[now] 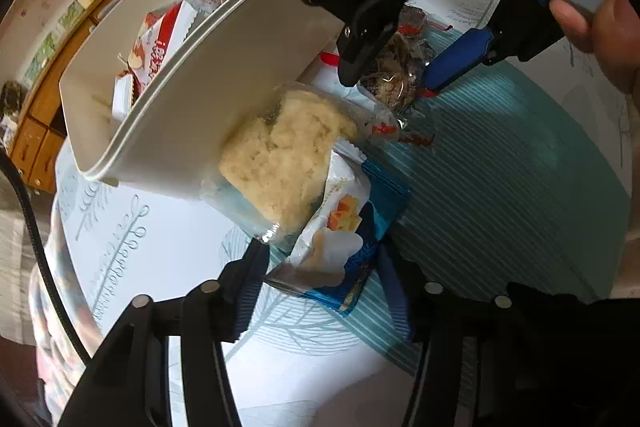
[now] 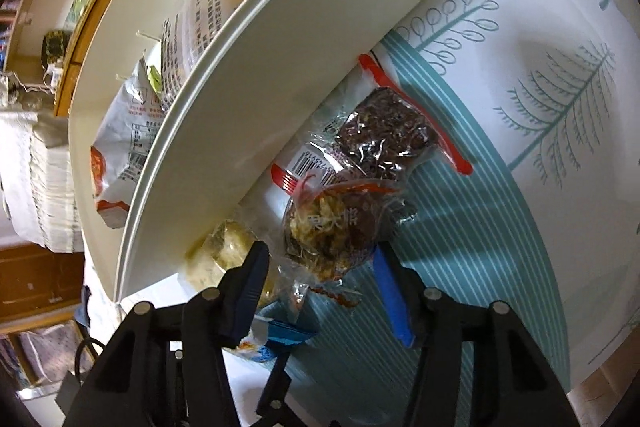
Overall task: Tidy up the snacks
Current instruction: 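Grasp the blue wrapped packet with the left tool while the right tool grasps the nut bag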
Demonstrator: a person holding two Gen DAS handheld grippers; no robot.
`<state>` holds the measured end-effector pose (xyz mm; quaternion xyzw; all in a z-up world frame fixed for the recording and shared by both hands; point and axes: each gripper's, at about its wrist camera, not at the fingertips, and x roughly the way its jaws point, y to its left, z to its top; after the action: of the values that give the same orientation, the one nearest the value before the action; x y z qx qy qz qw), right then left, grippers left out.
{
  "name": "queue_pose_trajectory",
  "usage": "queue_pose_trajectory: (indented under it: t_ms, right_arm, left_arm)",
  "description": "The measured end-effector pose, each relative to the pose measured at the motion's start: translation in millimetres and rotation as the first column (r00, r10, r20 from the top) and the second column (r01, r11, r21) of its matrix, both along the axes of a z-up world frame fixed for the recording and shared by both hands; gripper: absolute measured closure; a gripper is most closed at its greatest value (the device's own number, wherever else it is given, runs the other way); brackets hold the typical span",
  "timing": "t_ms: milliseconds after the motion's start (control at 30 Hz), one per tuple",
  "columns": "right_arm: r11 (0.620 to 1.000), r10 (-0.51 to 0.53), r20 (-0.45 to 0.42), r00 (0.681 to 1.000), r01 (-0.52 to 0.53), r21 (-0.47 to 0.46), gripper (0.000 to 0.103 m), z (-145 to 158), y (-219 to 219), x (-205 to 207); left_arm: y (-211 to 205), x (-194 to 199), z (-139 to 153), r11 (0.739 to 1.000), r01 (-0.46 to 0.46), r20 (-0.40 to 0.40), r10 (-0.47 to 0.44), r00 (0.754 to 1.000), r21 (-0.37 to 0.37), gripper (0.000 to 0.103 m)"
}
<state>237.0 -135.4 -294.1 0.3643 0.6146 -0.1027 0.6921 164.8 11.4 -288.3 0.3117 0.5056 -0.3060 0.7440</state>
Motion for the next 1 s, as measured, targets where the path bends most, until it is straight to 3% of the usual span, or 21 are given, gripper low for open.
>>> queue_pose_trajectory:
  t_ms: [267, 633, 1000]
  right_arm:
    - [0.999, 0.025, -0.001, 1.000, -0.025, -0.023, 0.056, 0.4, 4.9, 1.9]
    - [0.999, 0.024, -0.031, 0.999, -0.025, -0.025, 0.058, -2.6, 19.7, -24.8]
    - [0.999, 0.050, -0.025, 0.998, -0.050, 0.005, 0.058, 16.1, 56.3, -55.8]
  left_arm:
    - [11.6, 10.9, -0.9, 0.998, -0.058, -0.062, 0.055, 0.997, -0.039, 0.059]
    - [47.1, 11.7, 5.3, 0.993, -0.095, -0.112, 0.087, 0.990, -0.073, 0.070]
    - [102.2, 6.3, 36.5, 0.962, -0.220, -0.142, 0.198, 0.970, -0.163, 0.071]
